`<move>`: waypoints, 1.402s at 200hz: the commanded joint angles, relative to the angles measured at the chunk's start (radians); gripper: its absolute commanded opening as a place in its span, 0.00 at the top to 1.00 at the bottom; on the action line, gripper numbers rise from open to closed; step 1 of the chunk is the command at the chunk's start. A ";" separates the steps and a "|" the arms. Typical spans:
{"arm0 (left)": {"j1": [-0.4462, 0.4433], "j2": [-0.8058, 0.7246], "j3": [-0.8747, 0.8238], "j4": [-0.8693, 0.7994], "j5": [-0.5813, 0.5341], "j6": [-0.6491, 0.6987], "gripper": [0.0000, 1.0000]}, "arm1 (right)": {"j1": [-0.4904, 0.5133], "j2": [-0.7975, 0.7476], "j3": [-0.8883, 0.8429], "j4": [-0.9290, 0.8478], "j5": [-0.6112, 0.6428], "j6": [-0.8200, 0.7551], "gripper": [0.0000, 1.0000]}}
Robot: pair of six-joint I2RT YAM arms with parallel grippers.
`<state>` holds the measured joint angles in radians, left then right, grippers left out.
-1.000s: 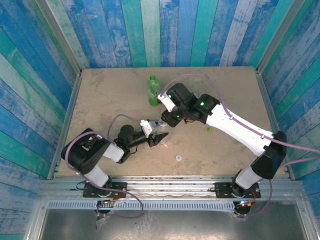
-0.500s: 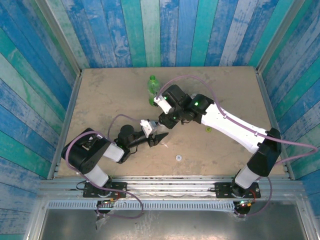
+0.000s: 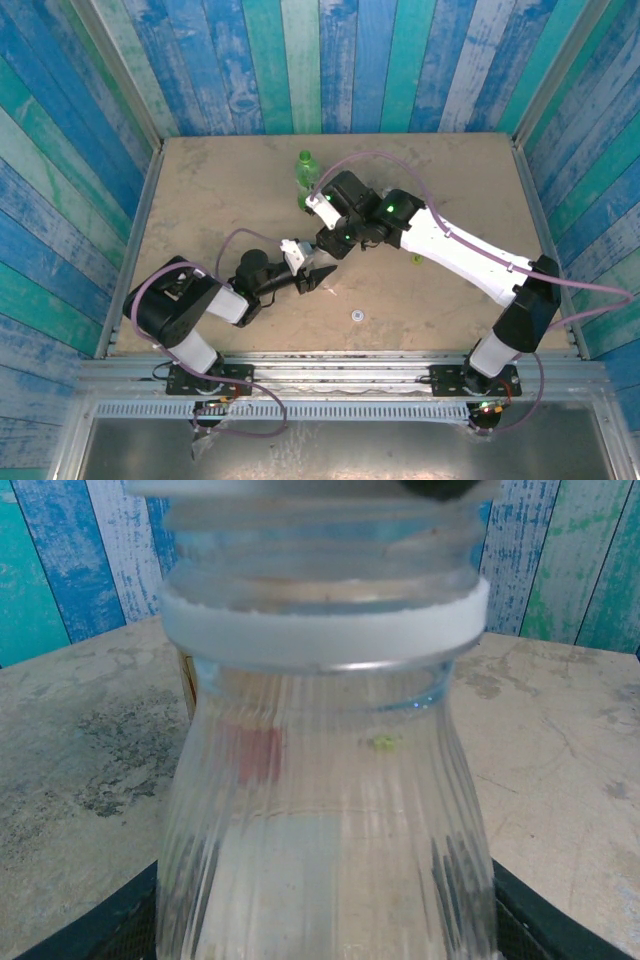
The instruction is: Screw on the bottle caps
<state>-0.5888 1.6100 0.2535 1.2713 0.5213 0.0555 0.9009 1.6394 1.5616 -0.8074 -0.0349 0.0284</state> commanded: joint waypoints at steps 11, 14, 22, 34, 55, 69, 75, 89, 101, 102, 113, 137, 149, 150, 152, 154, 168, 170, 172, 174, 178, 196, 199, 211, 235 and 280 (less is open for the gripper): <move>-0.001 0.034 0.004 -0.046 0.020 -0.009 0.46 | 0.012 0.010 0.005 -0.032 0.004 0.003 0.56; 0.000 0.034 0.005 -0.047 0.020 -0.008 0.46 | 0.012 0.011 0.002 -0.032 0.005 0.002 0.56; 0.000 0.033 0.004 -0.047 0.019 -0.009 0.46 | 0.012 0.009 -0.001 -0.031 0.004 -0.004 0.56; 0.000 0.033 0.005 -0.050 0.019 -0.012 0.46 | 0.012 0.004 -0.010 -0.024 0.004 -0.011 0.56; 0.000 0.033 0.007 -0.050 0.018 -0.012 0.46 | 0.017 -0.005 -0.018 -0.016 0.006 -0.022 0.55; 0.000 0.037 0.009 -0.051 0.018 -0.013 0.46 | 0.028 -0.010 -0.024 -0.010 0.014 -0.036 0.55; 0.000 0.039 0.009 -0.051 0.019 -0.013 0.46 | 0.033 -0.013 -0.029 -0.003 0.021 -0.042 0.55; 0.000 0.041 0.011 -0.048 0.019 -0.016 0.46 | 0.035 -0.013 -0.046 0.007 0.033 -0.043 0.55; 0.000 0.043 0.011 -0.047 0.019 -0.017 0.46 | 0.035 -0.013 -0.058 0.011 0.047 -0.044 0.55; 0.000 0.042 0.010 -0.047 0.020 -0.017 0.46 | 0.035 -0.012 -0.057 0.011 0.049 -0.044 0.55; -0.001 0.040 0.009 -0.049 0.019 -0.018 0.46 | 0.035 -0.011 -0.064 0.017 0.055 -0.038 0.55; 0.000 0.040 0.009 -0.051 0.018 -0.017 0.46 | 0.034 -0.027 -0.085 0.060 0.055 -0.026 0.56; 0.000 0.039 0.009 -0.052 0.018 -0.017 0.46 | 0.035 -0.034 -0.092 0.070 0.056 -0.024 0.56; -0.001 0.039 0.009 -0.053 0.018 -0.017 0.46 | 0.035 -0.035 -0.092 0.070 0.056 -0.024 0.57; -0.001 0.038 0.009 -0.053 0.017 -0.017 0.46 | 0.035 -0.036 -0.092 0.070 0.056 -0.024 0.57; 0.000 0.038 0.010 -0.053 0.018 -0.017 0.46 | 0.035 -0.036 -0.092 0.072 0.056 -0.024 0.57; 0.001 0.038 0.009 -0.054 0.018 -0.016 0.46 | 0.034 -0.041 -0.090 0.072 0.055 -0.021 0.53; 0.000 0.038 0.009 -0.054 0.018 -0.016 0.46 | 0.035 -0.043 -0.090 0.072 0.055 -0.021 0.52; 0.000 0.038 0.009 -0.054 0.019 -0.016 0.46 | 0.035 -0.043 -0.088 0.071 0.055 -0.021 0.51; 0.000 0.038 0.009 -0.053 0.019 -0.017 0.46 | 0.035 -0.045 -0.089 0.071 0.053 -0.020 0.49; 0.000 0.037 0.010 -0.053 0.018 -0.016 0.46 | 0.035 -0.047 -0.089 0.072 0.053 -0.019 0.46; 0.000 0.034 0.008 -0.054 0.019 -0.016 0.46 | 0.034 -0.066 -0.087 0.076 0.055 -0.016 0.39; -0.001 0.034 0.007 -0.055 0.019 -0.016 0.46 | 0.035 -0.069 -0.086 0.076 0.055 -0.015 0.38; -0.001 0.032 0.009 -0.058 0.016 -0.015 0.46 | 0.035 -0.088 -0.089 0.084 0.061 -0.014 0.32; 0.000 0.033 0.009 -0.058 0.017 -0.014 0.46 | 0.035 -0.125 -0.106 0.113 0.064 -0.005 0.29; 0.000 0.040 0.009 -0.054 0.018 -0.016 0.46 | 0.033 -0.131 -0.144 0.143 0.094 0.020 0.56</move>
<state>-0.5873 1.6146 0.2584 1.2709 0.5259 0.0494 0.9283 1.5043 1.4471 -0.6804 0.0322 0.0292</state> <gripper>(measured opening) 0.611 0.492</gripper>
